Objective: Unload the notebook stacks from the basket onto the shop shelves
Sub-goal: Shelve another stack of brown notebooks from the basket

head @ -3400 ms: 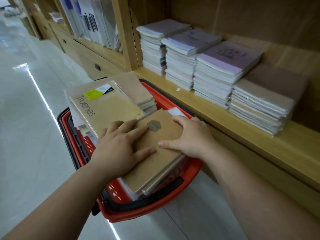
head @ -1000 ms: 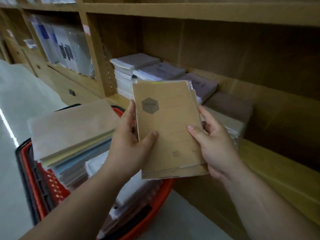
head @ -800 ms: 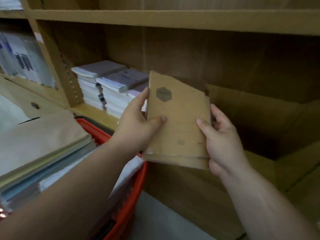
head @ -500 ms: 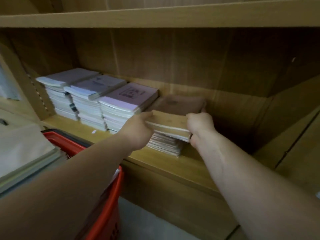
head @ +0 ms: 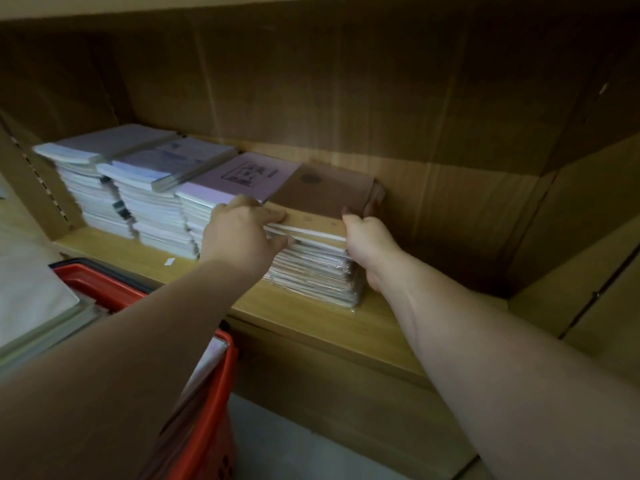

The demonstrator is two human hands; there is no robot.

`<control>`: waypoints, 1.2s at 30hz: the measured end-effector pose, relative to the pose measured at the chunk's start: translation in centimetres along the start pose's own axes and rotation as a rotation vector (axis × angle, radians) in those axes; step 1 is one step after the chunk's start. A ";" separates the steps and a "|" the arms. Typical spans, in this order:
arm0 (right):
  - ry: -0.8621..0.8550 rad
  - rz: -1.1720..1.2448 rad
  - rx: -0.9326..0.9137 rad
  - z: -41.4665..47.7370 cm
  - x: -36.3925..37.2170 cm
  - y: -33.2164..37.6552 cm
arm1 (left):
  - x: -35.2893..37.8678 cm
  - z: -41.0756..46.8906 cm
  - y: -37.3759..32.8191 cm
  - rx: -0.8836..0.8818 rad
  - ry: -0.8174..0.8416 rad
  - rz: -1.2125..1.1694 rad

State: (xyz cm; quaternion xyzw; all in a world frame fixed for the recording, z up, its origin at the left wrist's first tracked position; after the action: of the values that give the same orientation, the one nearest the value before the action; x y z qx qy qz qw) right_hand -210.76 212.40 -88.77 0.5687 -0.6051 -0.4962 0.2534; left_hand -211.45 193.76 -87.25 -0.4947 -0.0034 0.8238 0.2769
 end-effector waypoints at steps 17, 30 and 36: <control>0.208 0.479 -0.062 2.7 -0.8 -2.5 | 5.2 -0.3 -4.5 0.327 0.129 0.084; -0.005 0.267 -0.134 4.2 2.2 -6.6 | 5.9 -0.5 -3.5 0.401 0.131 0.126; 0.062 0.226 -0.321 -0.5 1.5 -8.4 | 5.4 -6.9 -3.2 0.291 -0.043 0.130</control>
State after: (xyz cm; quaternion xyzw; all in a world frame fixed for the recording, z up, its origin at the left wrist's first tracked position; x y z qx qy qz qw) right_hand -206.96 212.05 -96.46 0.4645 -0.5703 -0.5367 0.4134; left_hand -206.33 197.16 -94.26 -0.4308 0.1420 0.8422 0.2914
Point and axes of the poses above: each hand's wrist, its own z-axis towards the middle knuckle, its own x-axis out of the palm, y = z × x, the point moved 2 cm from there along z, towards the middle knuckle, and after that the axes turned 12 degrees about x, right-handed, at the moved point
